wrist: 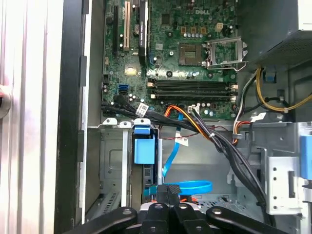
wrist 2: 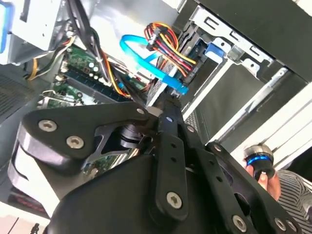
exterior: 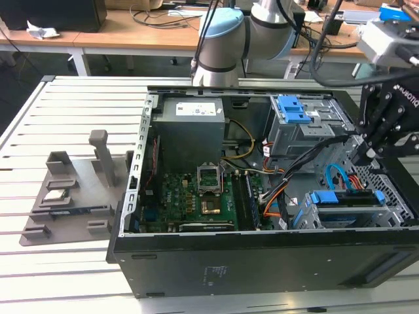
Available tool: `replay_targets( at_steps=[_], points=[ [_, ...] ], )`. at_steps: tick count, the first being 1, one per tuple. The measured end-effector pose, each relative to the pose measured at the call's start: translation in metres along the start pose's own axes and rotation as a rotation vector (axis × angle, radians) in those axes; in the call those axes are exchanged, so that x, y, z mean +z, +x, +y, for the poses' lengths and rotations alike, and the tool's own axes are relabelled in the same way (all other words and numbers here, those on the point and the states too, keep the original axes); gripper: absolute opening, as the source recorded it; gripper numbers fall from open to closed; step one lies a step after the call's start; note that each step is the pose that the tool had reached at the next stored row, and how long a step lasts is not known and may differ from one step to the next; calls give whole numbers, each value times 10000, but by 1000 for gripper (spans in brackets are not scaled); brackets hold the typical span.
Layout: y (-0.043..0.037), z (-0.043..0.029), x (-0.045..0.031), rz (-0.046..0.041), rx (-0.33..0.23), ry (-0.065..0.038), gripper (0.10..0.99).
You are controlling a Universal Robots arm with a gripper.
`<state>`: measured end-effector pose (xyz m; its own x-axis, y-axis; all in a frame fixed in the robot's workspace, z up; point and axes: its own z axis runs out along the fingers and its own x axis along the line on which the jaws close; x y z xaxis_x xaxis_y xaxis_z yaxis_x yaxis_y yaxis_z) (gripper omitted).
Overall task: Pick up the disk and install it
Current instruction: 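Insert the second disk wire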
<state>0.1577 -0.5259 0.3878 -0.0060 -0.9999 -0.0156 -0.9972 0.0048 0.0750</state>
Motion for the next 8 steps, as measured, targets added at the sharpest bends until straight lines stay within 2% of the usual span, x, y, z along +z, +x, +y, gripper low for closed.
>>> replay_targets(
  at_steps=[1, 4, 8],
  points=[
    [-12, 6, -77, 2, 1, 0, 106],
    [-17, 12, -164, -1, 0, 0, 106],
    [-18, 13, -168, 1, 0, 0, 106]
  ],
)
